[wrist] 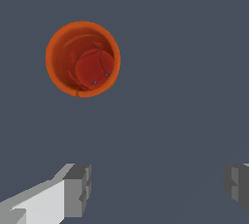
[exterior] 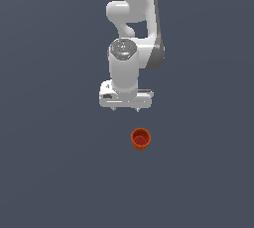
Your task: Pick up the object and move it to a goal position.
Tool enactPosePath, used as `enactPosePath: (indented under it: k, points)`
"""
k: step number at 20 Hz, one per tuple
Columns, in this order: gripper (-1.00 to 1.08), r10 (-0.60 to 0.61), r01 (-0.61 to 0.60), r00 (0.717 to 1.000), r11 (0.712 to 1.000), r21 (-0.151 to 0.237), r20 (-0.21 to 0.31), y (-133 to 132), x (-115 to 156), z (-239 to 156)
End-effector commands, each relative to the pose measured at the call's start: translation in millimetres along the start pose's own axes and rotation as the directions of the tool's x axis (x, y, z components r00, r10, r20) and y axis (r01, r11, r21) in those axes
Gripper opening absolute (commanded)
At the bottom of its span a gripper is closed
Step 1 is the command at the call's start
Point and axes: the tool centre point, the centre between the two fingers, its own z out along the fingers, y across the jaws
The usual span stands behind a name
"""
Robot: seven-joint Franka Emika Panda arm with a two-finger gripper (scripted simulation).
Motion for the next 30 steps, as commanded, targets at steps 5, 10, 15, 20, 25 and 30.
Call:
enactPosePath:
  k: [5,10,15,20,25,30]
  points:
    - [0.28,-0.005,0.005,1.000,1.000,0.008,-0.004,-10.3,2.2,-1.0]
    - [0.28,-0.007,0.007,1.000,1.000,0.012,-0.006,-15.6,3.2,-1.4]
    - [0.28,0.013,-0.013,1.000,1.000,0.011,-0.005,-16.5,4.0,-0.8]
    - [0.28,0.061,-0.061,0.998,0.998,0.010,-0.002,-18.0,5.8,0.9]
    - [0.28,0.138,-0.138,0.990,0.990,0.008,0.001,-20.5,8.5,3.6]
    - [0.28,0.244,-0.244,0.970,0.970,0.004,0.005,-24.1,12.4,7.3]
